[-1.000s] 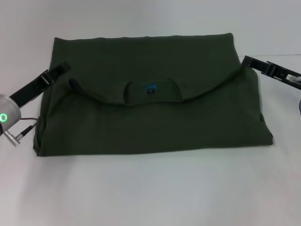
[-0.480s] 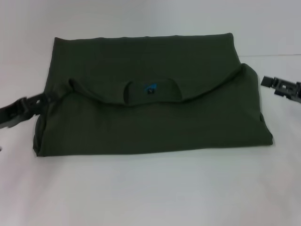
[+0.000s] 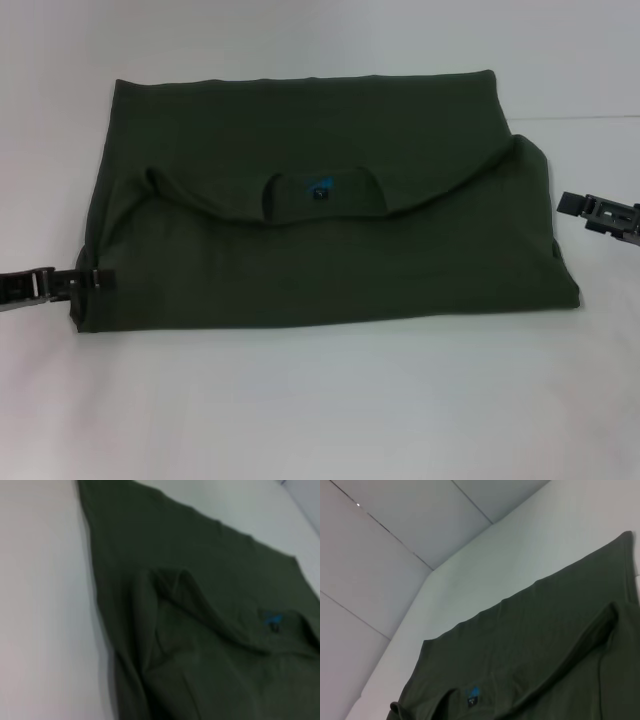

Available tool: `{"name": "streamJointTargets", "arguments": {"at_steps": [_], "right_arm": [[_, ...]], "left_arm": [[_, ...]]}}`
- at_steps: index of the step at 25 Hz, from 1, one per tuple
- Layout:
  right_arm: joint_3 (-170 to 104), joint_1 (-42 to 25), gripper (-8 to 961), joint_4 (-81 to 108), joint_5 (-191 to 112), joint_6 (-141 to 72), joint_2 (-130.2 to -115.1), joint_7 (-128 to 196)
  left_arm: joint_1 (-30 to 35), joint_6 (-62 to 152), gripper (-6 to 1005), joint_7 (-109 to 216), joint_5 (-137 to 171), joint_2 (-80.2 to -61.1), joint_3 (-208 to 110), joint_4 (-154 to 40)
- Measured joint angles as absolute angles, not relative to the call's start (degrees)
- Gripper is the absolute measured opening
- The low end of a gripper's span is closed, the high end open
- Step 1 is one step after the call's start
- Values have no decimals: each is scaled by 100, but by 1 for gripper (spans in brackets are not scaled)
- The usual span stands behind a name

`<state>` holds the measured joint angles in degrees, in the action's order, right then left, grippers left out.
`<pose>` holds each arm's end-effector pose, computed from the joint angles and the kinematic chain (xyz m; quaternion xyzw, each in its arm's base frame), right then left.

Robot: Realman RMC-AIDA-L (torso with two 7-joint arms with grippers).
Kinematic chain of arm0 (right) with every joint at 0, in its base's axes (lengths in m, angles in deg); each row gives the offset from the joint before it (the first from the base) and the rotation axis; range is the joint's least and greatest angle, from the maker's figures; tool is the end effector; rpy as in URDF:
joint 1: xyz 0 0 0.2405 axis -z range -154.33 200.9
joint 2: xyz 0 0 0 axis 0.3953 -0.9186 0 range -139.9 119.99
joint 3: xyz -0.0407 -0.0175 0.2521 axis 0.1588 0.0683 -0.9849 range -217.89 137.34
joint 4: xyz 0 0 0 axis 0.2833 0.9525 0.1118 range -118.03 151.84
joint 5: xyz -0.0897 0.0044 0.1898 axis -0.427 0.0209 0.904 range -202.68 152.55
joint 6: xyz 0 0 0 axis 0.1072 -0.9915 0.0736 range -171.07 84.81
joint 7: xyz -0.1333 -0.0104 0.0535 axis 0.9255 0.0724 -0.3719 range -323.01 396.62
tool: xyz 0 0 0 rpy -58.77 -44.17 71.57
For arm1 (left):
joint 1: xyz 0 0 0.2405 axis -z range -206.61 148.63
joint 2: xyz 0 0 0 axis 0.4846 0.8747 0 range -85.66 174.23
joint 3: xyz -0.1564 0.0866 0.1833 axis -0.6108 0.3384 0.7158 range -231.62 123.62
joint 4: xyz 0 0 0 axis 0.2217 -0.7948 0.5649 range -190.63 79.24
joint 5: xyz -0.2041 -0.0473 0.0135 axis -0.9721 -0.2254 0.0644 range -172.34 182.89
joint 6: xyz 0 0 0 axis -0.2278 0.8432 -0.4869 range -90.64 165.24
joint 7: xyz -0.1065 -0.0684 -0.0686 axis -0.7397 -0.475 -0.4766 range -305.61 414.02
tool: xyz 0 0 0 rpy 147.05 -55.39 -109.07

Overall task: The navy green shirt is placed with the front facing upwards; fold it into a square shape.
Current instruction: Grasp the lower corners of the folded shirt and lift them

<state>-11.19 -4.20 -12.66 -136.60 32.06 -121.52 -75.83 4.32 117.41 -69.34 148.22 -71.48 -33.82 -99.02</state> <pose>0.3410 0.3473 0.0626 -0.7310 0.5622 0.3083 0.2334 -0.3368 0.3497 0.0612 -0.7637 -0.5876 -0.1413 0.2269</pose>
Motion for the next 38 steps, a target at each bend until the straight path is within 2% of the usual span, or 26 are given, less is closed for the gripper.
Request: {"name": "streamJointTargets", "arguments": {"at_steps": [28,33,38], "right_arm": [[-871,-603,929,-1208,-13668,2890,-12191,-7546],[-863,-602,928,-1212,-13668,2884,-12192,-7565],[-863,-604,928,-1229,-13668,2880,-12197,-7582]], "left_arm": [[418,11197,888,-6733,14852,-7345,-2530,-9871],[345,11108,805,-6679,14847,-7378,-2552,-9917],[376,11103,572,-6667,14866,-7380,-2488,-9913]]}}
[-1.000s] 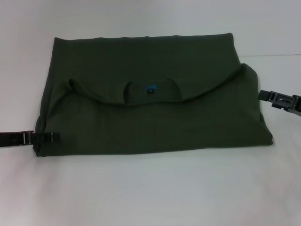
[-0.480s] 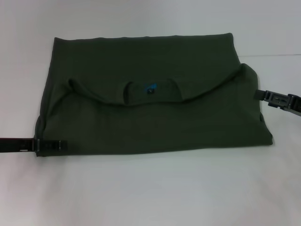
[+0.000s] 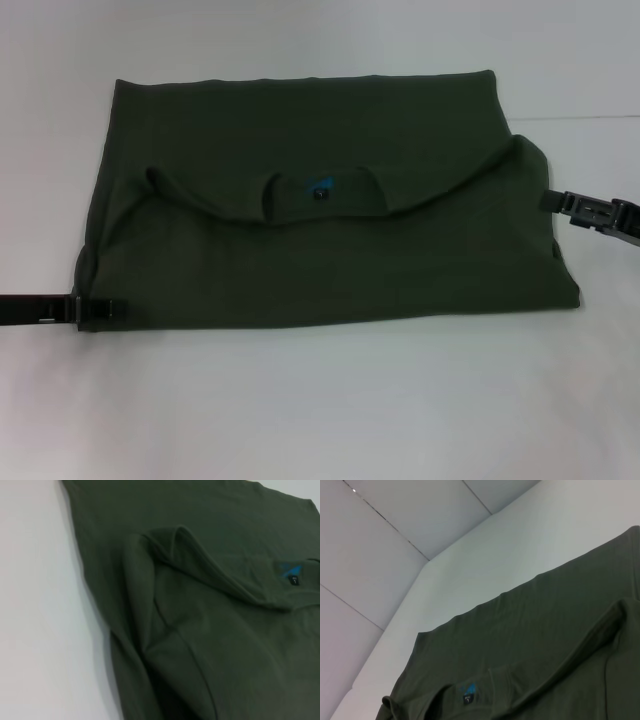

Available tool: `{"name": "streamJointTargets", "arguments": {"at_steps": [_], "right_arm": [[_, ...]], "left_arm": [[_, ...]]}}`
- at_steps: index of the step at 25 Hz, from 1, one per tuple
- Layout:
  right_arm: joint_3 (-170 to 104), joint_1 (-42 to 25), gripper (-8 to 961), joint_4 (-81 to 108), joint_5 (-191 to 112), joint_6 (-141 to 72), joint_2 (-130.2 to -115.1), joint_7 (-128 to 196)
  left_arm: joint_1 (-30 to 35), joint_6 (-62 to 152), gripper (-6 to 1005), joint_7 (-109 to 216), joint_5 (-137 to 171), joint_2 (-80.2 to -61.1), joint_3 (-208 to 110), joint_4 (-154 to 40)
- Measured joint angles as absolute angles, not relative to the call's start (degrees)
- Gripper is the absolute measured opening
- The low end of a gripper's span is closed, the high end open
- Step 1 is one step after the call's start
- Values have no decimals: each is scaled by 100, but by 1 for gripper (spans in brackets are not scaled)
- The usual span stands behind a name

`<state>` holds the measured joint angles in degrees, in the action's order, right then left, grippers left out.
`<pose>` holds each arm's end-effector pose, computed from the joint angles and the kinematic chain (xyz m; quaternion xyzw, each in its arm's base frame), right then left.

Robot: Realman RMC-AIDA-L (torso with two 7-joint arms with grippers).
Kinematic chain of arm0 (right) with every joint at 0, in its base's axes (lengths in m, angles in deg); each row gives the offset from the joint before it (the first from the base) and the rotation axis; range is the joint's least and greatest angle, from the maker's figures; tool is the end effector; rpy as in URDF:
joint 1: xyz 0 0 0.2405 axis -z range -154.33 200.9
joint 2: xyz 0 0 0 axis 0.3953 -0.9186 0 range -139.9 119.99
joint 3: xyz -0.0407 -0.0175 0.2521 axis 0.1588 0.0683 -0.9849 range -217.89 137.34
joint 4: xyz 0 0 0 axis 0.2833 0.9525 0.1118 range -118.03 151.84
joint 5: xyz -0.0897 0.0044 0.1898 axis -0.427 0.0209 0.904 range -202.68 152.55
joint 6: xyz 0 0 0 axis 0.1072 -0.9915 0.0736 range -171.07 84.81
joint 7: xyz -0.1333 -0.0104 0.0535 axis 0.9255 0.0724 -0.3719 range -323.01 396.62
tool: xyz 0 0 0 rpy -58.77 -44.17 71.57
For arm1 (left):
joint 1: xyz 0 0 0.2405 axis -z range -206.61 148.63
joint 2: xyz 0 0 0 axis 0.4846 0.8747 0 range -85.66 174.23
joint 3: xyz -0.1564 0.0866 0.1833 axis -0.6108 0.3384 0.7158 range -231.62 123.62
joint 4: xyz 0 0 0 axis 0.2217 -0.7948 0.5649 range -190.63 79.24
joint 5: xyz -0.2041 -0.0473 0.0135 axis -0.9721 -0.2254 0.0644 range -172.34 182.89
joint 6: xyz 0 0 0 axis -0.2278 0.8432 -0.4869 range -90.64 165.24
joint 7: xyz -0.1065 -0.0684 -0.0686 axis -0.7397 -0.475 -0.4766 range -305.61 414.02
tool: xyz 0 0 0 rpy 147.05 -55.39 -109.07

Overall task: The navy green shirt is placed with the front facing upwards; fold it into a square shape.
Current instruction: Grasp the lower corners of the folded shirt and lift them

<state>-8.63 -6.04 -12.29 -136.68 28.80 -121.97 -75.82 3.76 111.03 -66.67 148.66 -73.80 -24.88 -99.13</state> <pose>0.3333 0.3597 0.0534 -0.7411 0.5563 0.2909 0.2381 -0.3342 0.3535 0.0336 -0.7990 -0.5464 -0.0798 0.2382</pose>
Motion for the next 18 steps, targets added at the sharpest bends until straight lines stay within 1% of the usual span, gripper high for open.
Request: {"name": "streamJointTargets", "arguments": {"at_steps": [6,11,14,18], "right_arm": [[-855,-609,928,-1245,-13668,2884,-12200,-7585],[-709,-618,927,-1263,-13668,2896,-12188,-7587],[-652,-626,927,-1325,-13691,2995,-12112,-7661],[-435,-669,927,-2041,-14388,3252,-11943,-8666]], "left_arm": [[405,11101,328,-6664,14884,-7376,-2334,-9909],[429,11097,191,-6667,14915,-7357,-2303,-9898],[441,11097,109,-6693,14923,-7349,-2302,-9902],[458,11107,53,-6702,14925,-7335,-2324,-9908]]}}
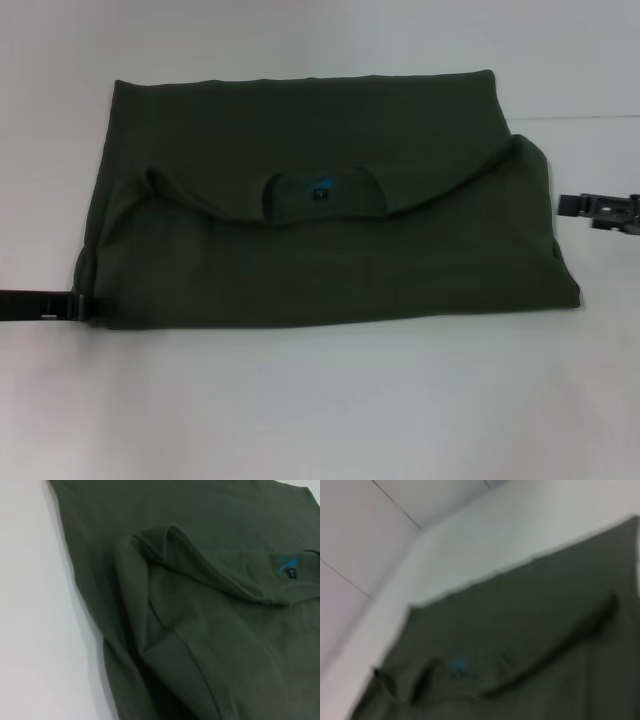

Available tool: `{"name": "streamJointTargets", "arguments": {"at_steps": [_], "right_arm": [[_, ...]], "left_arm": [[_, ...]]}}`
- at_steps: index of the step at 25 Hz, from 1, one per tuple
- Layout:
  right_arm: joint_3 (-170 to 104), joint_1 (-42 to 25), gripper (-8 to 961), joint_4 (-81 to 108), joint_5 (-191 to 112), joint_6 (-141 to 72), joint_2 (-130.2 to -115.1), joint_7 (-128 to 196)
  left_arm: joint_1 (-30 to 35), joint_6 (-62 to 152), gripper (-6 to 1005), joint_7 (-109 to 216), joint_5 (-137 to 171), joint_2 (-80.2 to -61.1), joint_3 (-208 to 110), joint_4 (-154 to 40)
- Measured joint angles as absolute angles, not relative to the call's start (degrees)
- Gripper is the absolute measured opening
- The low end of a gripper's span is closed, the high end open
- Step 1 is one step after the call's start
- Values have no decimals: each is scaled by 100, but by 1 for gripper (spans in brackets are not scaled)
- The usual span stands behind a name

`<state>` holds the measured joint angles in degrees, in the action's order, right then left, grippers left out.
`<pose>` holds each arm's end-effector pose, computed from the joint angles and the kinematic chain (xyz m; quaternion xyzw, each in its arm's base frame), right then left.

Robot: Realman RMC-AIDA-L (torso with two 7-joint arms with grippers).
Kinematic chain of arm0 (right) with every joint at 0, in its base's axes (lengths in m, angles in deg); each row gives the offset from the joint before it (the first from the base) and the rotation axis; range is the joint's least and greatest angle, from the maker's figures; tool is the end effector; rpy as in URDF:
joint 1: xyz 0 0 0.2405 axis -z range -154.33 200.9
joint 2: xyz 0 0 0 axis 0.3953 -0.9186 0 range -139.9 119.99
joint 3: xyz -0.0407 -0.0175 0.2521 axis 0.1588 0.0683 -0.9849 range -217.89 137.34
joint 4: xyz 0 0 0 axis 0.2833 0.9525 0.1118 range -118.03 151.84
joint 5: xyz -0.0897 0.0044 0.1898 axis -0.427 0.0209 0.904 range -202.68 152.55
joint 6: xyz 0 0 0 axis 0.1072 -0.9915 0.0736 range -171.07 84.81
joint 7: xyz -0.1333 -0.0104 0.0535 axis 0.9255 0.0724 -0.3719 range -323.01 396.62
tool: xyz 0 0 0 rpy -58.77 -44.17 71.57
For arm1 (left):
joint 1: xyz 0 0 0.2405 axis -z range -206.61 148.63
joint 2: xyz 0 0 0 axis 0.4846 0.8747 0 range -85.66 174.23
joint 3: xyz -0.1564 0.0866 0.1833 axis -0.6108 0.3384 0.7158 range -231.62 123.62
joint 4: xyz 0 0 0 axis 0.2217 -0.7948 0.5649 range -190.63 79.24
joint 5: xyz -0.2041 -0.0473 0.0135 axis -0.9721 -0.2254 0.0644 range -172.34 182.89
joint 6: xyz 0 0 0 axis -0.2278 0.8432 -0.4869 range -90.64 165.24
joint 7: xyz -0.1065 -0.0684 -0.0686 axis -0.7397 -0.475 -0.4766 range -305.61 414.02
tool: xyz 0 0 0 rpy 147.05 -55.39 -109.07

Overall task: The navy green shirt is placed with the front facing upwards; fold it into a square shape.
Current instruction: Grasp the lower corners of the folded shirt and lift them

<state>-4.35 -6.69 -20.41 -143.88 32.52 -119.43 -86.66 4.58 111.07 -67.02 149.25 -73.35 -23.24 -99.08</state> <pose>0.3261 0.3670 0.0817 -0.7626 0.5637 0.2217 0.2272 -0.3297 0.3582 0.0339 -0.8081 -0.5362 -0.0659 0.2349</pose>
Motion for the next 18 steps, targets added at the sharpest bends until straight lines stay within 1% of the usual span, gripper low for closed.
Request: {"name": "streamJointTargets", "arguments": {"at_steps": [1,5,8,11,16,18], "right_arm": [[-367,-709,927,-2291,-14680,3324,-11884,-9076],[-253,-1024,926,-2933,-15849,3784,-11671,-10329],[-252,-1357,926,-3025,-16609,4033,-11610,-10777],[-222,-1674,925,-2921,-17313,4087,-11682,-10927],[-37,-1967,924,-2486,-17689,3750,-11908,-10879],[-16,-1985,924,-2443,-17683,3686,-11933,-10862]], "left_arm": [[461,11118,39,-6703,14925,-7332,-2324,-9908],[475,11141,39,-6701,14925,-7321,-2333,-9911],[488,11153,40,-6671,14925,-7321,-2315,-9909],[496,11162,40,-6664,14925,-7321,-2306,-9900],[496,11165,39,-6662,14924,-7321,-2303,-9889],[495,11165,39,-6658,14924,-7321,-2301,-9884]]}}
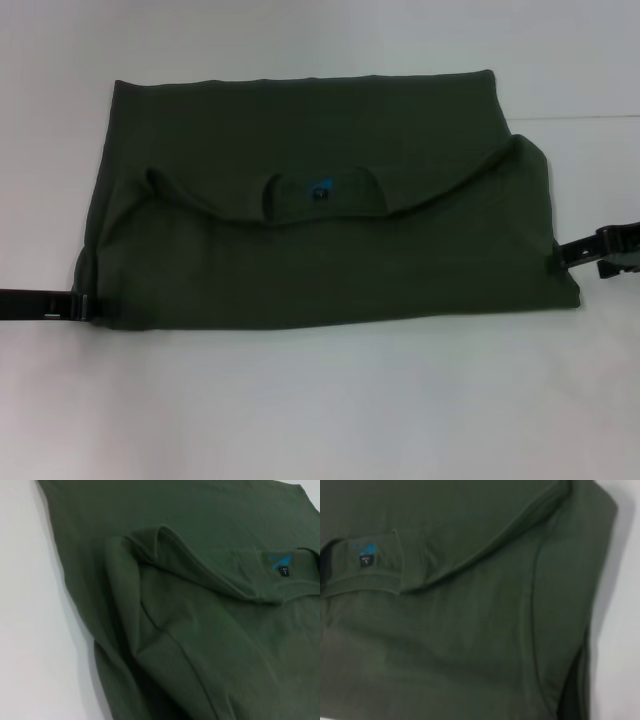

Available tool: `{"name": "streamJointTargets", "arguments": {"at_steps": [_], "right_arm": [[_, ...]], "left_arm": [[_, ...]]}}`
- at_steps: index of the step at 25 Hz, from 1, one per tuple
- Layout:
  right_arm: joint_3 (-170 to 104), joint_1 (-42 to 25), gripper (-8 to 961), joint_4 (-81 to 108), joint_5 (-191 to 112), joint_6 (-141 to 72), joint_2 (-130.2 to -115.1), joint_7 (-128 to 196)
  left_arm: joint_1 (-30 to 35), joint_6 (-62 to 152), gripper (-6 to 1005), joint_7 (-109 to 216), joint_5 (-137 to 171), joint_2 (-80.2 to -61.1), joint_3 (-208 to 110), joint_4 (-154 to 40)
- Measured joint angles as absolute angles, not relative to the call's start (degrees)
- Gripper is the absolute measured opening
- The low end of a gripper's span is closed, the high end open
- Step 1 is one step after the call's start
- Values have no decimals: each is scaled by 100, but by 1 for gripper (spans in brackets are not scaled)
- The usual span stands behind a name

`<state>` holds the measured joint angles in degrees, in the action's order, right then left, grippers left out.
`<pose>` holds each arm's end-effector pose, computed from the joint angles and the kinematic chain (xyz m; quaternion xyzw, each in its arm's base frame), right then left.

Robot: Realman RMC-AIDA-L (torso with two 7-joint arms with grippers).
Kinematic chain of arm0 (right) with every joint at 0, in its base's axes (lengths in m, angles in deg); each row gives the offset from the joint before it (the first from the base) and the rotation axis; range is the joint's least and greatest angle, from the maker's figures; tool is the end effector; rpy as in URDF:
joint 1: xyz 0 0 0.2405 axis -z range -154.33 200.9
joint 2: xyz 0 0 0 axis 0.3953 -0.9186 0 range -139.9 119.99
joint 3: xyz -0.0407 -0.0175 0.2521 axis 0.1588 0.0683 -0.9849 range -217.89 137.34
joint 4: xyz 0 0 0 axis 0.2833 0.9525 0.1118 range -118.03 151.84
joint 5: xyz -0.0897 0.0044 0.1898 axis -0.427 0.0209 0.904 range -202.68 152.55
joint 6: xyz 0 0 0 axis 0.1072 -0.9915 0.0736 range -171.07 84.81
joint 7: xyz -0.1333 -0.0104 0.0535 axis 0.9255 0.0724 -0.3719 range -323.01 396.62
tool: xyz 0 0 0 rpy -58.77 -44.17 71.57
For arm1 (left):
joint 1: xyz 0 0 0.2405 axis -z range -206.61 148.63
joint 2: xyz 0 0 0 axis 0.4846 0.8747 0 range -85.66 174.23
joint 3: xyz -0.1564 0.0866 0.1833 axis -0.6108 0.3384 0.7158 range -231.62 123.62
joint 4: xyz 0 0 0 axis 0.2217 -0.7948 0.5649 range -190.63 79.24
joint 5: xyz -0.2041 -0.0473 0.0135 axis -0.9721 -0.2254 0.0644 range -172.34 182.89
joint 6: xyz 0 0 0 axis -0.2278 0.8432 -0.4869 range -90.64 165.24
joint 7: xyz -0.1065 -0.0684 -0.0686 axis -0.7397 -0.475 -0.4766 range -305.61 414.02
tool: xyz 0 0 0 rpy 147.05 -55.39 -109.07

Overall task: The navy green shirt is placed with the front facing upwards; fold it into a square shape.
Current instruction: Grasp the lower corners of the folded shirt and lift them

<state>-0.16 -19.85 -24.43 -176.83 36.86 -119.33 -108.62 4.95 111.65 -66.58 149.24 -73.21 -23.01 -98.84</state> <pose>0.2933 0.3993 0.0733 -0.7653 0.6052 -0.0272 0.2178 -0.3269 0.3591 0.0330 -0.8136 -0.5308 -0.0642 0.2286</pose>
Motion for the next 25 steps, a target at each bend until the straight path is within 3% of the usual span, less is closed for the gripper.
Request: {"name": "streamJointTargets", "arguments": {"at_steps": [10,24,25], "right_arm": [[29,-2030,922,-2370,-17678,3378,-12189,-10810],[33,-2057,920,-2163,-17685,3196,-12244,-10787],[33,-2057,888,-2163,-17689,3199,-12244,-10781]], "left_arm": [[500,11174,40,-6655,14924,-7321,-2297,-9876],[503,11174,39,-6654,14924,-7321,-2297,-9867],[503,11174,39,-6654,14924,-7321,-2298,-9867]]}}
